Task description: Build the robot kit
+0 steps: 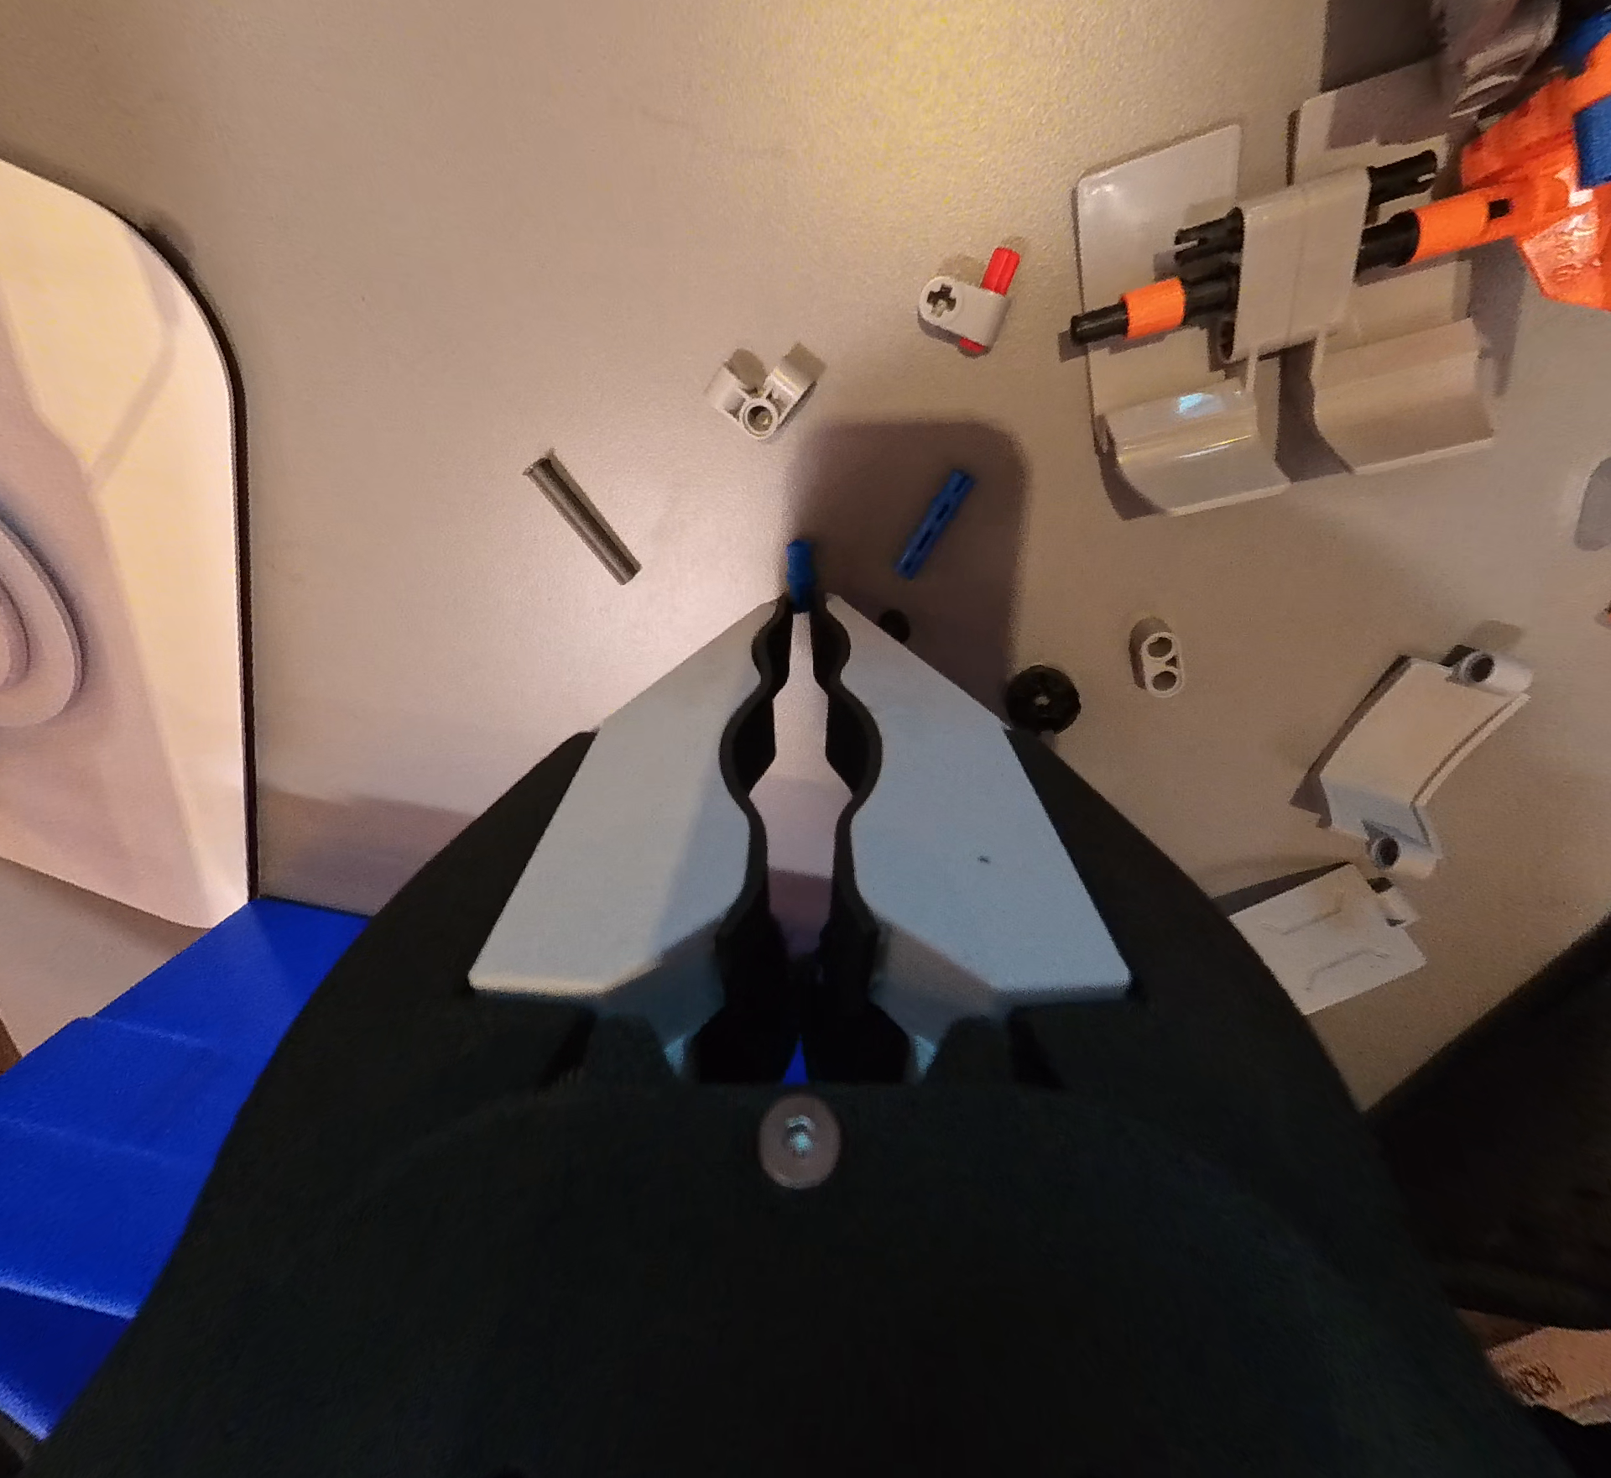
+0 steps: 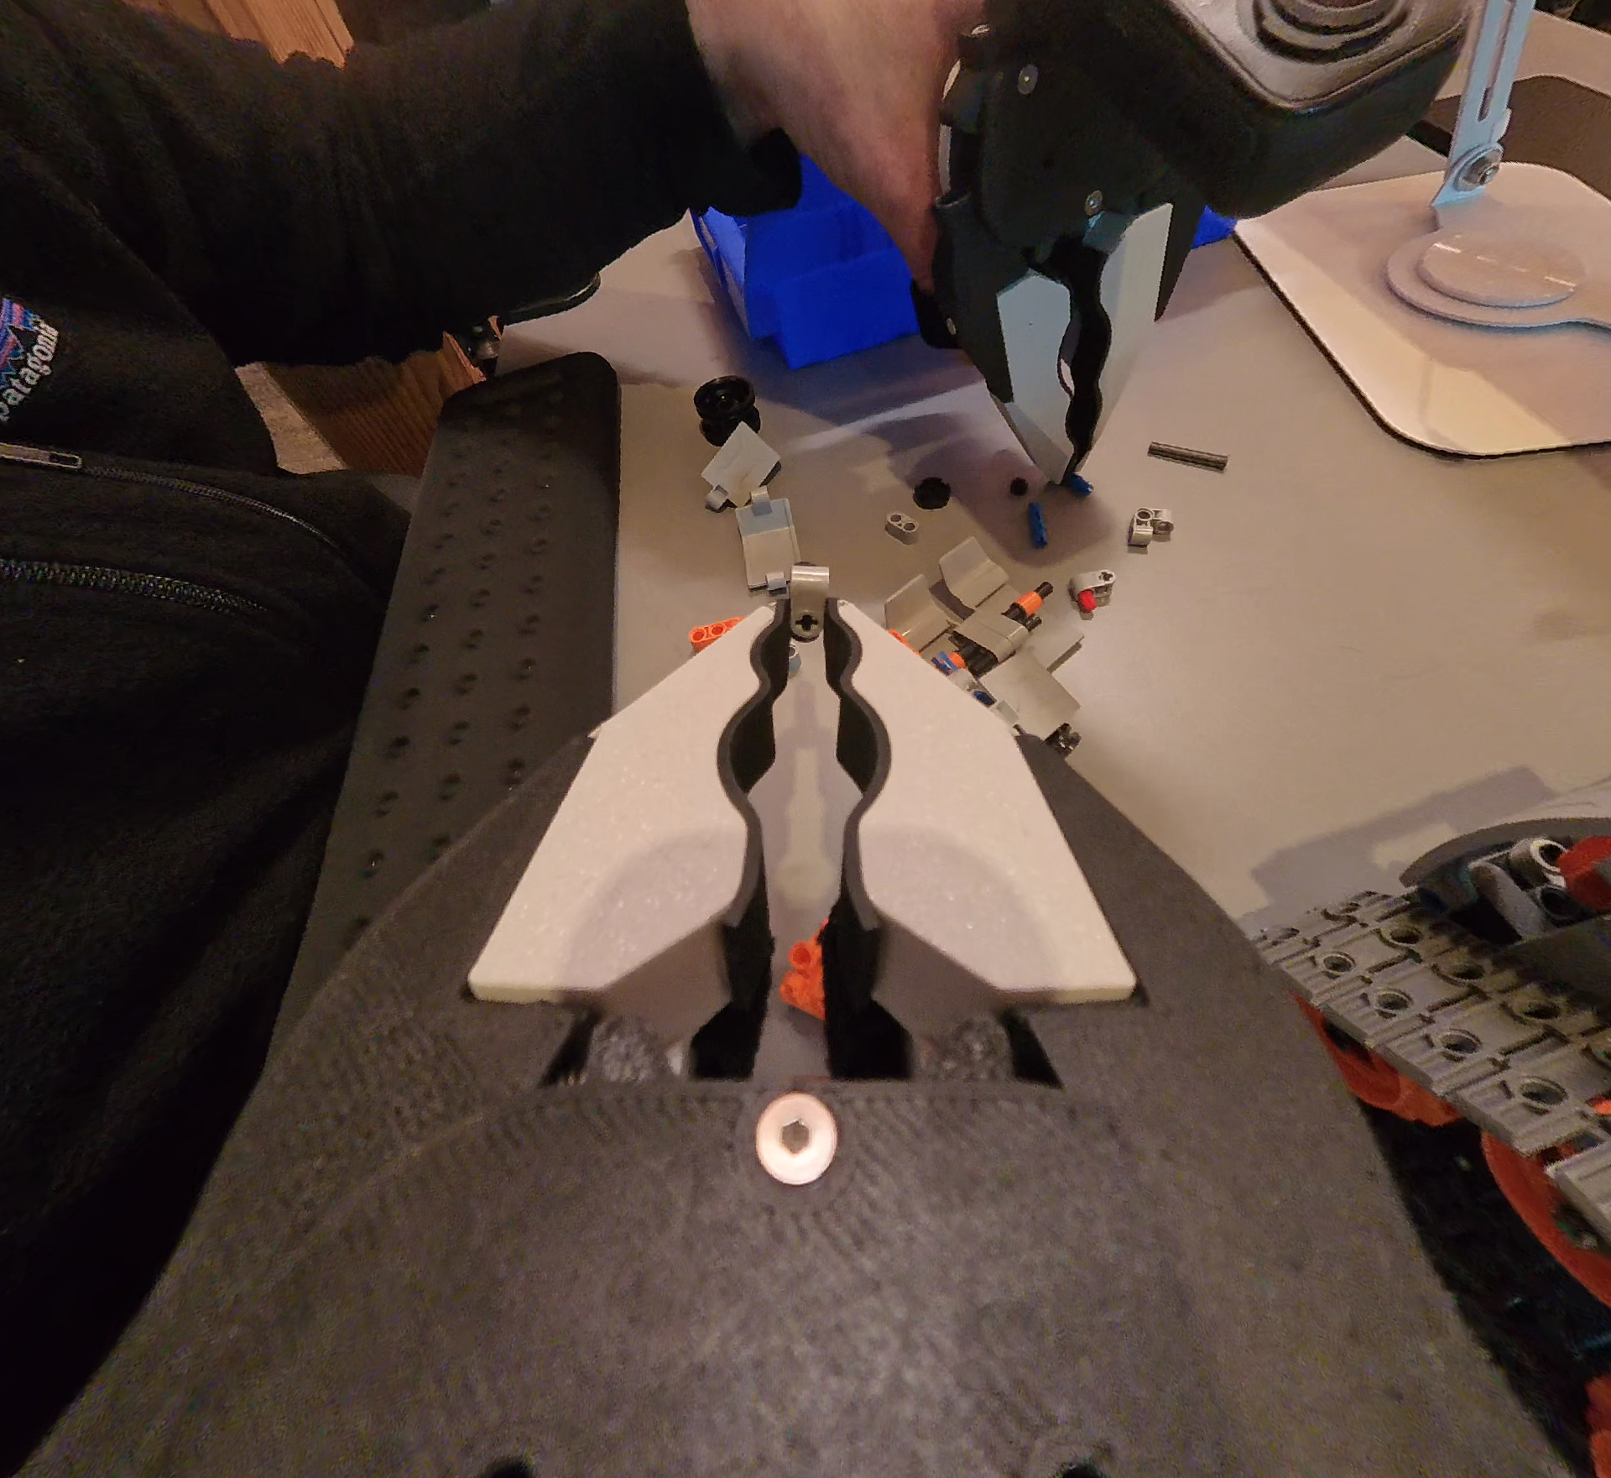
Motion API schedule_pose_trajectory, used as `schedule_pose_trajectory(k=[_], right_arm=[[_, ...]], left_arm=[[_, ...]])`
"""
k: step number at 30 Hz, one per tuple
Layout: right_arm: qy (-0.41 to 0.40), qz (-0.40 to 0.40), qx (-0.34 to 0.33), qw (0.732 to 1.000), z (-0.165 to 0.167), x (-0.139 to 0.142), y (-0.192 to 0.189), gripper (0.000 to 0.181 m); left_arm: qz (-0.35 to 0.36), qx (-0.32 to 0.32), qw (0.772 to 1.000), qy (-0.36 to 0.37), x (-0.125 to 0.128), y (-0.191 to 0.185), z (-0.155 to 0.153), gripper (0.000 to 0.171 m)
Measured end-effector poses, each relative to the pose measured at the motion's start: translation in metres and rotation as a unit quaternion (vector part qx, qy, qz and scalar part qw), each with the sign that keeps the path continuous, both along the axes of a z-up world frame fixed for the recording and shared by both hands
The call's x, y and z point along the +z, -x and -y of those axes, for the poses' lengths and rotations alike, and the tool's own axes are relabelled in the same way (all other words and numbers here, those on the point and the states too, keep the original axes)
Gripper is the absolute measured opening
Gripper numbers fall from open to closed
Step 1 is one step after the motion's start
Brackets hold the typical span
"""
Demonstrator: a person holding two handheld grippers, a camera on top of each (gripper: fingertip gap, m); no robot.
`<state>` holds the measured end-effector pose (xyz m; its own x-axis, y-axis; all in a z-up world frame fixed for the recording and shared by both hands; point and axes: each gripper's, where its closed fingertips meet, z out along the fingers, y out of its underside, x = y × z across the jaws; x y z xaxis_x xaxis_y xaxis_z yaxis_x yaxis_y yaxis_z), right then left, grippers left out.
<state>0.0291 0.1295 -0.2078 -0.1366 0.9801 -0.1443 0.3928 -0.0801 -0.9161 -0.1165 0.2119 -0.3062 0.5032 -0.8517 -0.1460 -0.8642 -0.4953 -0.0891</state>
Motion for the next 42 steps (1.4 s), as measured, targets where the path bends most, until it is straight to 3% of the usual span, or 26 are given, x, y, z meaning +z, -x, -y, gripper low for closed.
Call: schedule_pose_trajectory(k=[7,19,32,36,39,42], right_arm=[[-0.001,-0.003,-0.008,1.000,-0.004,0.001,-0.001,0.005],[-0.001,-0.007,-0.017,1.000,-0.010,0.002,-0.003,0.005],[-0.005,-0.029,-0.044,0.999,-0.024,0.016,-0.015,0.005],[0.097,-0.070,-0.046,0.992,-0.032,0.028,-0.024,0.005],[0.196,-0.146,-0.043,0.969,-0.042,0.052,-0.034,0.005],[0.244,-0.218,-0.043,0.944,-0.051,0.075,-0.045,0.004]], left_arm=[[-0.001,-0.013,0.999,-0.036,0.006,-0.005,0.001,0.001],[0.060,-0.040,0.992,-0.106,0.048,-0.038,0.027,0.000],[0.137,-0.070,0.984,-0.092,0.038,-0.079,0.076,0.001],[0.131,-0.086,0.985,-0.073,0.023,-0.091,0.086,0.001],[0.133,-0.102,0.984,-0.067,0.018,-0.102,0.093,0.001],[0.129,-0.117,0.983,-0.065,0.013,-0.111,0.097,0.001]])
